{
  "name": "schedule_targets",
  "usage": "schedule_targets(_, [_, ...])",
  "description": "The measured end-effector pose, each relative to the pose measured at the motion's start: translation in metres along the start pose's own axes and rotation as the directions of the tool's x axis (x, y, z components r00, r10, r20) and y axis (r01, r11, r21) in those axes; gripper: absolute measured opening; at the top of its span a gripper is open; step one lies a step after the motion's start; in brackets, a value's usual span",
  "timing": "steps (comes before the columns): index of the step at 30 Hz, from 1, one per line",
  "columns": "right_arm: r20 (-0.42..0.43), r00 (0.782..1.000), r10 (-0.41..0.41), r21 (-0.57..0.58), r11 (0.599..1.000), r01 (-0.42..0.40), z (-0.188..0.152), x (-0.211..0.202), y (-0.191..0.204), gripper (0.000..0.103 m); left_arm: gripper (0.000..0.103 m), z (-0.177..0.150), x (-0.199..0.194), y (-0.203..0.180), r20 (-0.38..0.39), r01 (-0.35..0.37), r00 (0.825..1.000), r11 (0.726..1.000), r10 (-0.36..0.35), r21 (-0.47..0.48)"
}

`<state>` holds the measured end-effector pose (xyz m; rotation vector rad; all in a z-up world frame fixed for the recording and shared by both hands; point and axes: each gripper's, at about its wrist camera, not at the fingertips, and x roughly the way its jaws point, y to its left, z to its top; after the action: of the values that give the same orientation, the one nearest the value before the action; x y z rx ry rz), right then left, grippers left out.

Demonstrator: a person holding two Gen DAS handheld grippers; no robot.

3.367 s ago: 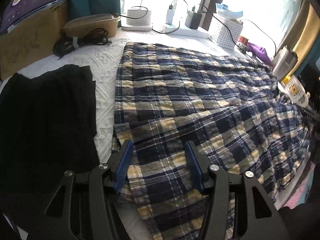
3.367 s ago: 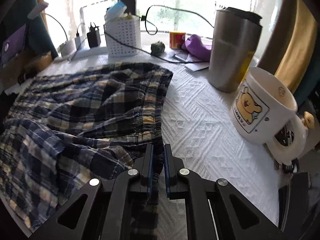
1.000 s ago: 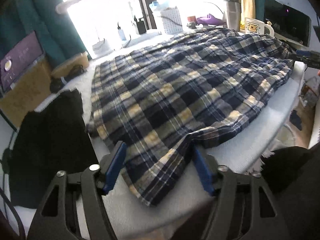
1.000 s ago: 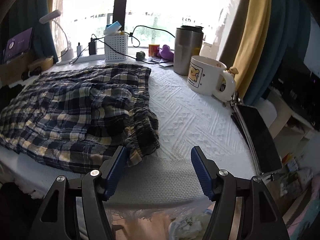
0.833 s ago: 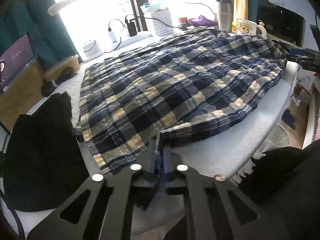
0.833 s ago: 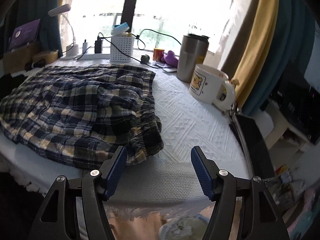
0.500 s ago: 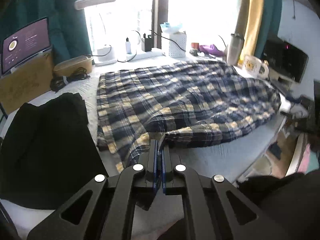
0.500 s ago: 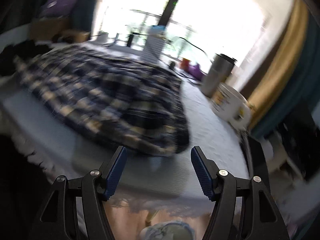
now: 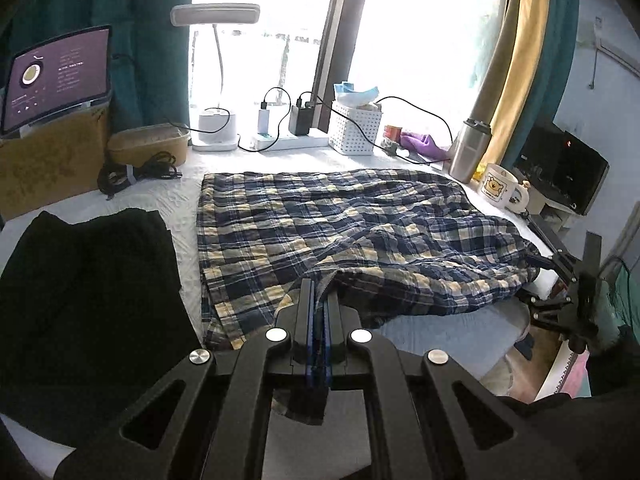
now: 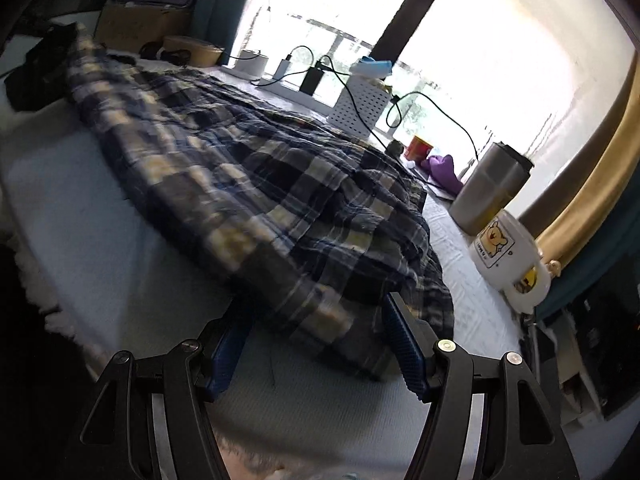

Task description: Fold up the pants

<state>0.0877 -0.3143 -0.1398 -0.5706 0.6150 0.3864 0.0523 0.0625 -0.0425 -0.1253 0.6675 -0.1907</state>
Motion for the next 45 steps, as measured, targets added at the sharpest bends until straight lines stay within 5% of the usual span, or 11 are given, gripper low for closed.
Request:
schedule_targets(3, [-0.012,1.000,0.006,0.070,0.998,-0.005,0.003,0.012,-0.012,0.067,0.002,-0.004,0.006,0.003,-0.012,-0.014,1.000,1.000,0.014,0.003])
schedule_targets(5, [-0.026,0.999,0.025,0.098,0.995,-0.022,0.003,0.016,-0.015,0.031,0.002,-0.010,0.014,0.006,-0.034,-0.008,0.999,1.000,0.009,0.005])
schedule_targets(15, [-0.001,0.989,0.151,0.324,0.935,-0.142,0.005,0.022,-0.038,0.023,0.006,-0.039,0.047,0.009,-0.125,-0.019,0.992,0.998,0.027,0.061])
schedule_targets(16, [-0.001,0.988,0.156,0.336,0.930,-0.147,0.005,0.023,-0.039,0.023,0.010,-0.040,0.048,0.007,-0.128,-0.023,0.991,0.997,0.033,0.079])
schedule_targets(18, [-0.002,0.988,0.157,0.340,0.929,-0.147,0.005,0.023,-0.038,0.023,0.046,-0.044,0.048,0.000,-0.126,-0.025,0.991,0.991,0.041,0.128])
schedule_targets(20, [0.003,0.987,0.159,0.350,0.925,-0.150,0.006,0.022,-0.039,0.023,0.063,-0.047,0.049,-0.007,-0.118,-0.036,0.991,0.984,0.058,0.177])
schedule_targets(25, [0.021,0.984,0.175,0.426,0.889,-0.167,0.010,0.023,-0.054,0.023,0.063,-0.058,0.059,-0.027,-0.122,-0.098,0.981,0.934,0.148,0.343])
schedule_targets(34, [0.065,0.979,0.193,0.484,0.852,-0.200,0.029,0.014,-0.076,0.013,0.063,-0.063,0.057,-0.033,-0.083,-0.136,0.978,0.880,0.193,0.455])
schedule_targets(42, [0.066,0.972,0.227,0.522,0.822,-0.227,0.050,0.014,-0.103,0.012,0.068,-0.061,0.059,-0.025,-0.083,-0.112,0.983,0.902,0.161,0.418])
schedule_targets(43, [0.058,0.973,0.225,0.511,0.830,-0.222,0.051,0.013,-0.101,0.012,0.066,-0.060,0.059,-0.024,-0.082,-0.114,0.984,0.908,0.160,0.403])
schedule_targets(45, [0.040,0.974,0.223,0.491,0.845,-0.214,0.051,0.013,-0.096,0.012,0.035,-0.062,0.059,-0.027,-0.067,-0.128,0.984,0.906,0.168,0.403])
